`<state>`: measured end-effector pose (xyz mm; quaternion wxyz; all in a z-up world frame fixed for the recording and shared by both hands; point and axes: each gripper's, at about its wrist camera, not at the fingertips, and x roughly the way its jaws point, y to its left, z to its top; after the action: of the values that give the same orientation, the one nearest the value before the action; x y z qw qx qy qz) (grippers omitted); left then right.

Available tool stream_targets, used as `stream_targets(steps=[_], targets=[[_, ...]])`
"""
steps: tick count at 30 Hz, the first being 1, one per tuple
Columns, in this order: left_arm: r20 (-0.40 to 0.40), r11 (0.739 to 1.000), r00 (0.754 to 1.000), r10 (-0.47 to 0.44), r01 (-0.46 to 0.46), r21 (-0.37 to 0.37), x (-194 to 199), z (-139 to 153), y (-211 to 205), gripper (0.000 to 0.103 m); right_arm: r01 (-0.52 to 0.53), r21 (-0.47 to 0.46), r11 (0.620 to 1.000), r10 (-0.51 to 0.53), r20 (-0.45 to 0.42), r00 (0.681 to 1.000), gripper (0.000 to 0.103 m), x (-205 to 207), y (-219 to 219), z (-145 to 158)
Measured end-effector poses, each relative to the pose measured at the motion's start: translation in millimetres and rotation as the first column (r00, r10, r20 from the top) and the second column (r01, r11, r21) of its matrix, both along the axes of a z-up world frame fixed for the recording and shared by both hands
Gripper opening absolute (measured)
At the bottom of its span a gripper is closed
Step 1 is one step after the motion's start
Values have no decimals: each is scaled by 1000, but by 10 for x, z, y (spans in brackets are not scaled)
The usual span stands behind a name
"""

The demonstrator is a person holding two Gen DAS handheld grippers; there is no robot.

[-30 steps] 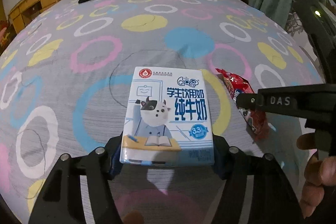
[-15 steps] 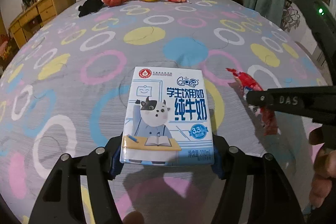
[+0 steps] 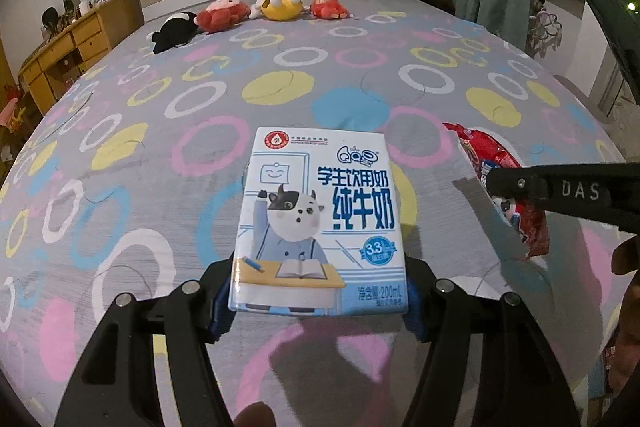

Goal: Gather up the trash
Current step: 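Lift the milk carton with the left tool while the right tool carries the candy stick toward the bag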

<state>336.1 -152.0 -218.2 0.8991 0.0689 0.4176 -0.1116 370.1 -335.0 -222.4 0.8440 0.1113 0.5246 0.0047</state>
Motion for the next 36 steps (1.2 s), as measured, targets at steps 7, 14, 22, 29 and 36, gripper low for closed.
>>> stream_targets(steps=[7,14,22,29,36], targets=[[36,1000,999,-10,9,17,-118,122,52,63,-9,9,1000,9,37,999,9,-183,69,192],[54,999,998,-22,20,30,-226,188,105,63,-23,5,1000,23,74,997,9,-377,148,365],[77,999,996,-38,36,37,-401,327,202,63,-39,-2,999,39,106,994,9,-685,259,514],[85,999,995,-46,44,26,-495,438,284,63,-56,-10,998,57,127,990,9,-936,381,634],[86,997,994,-73,72,13,-682,558,352,63,-56,-6,998,56,157,986,9,-1232,467,764]])
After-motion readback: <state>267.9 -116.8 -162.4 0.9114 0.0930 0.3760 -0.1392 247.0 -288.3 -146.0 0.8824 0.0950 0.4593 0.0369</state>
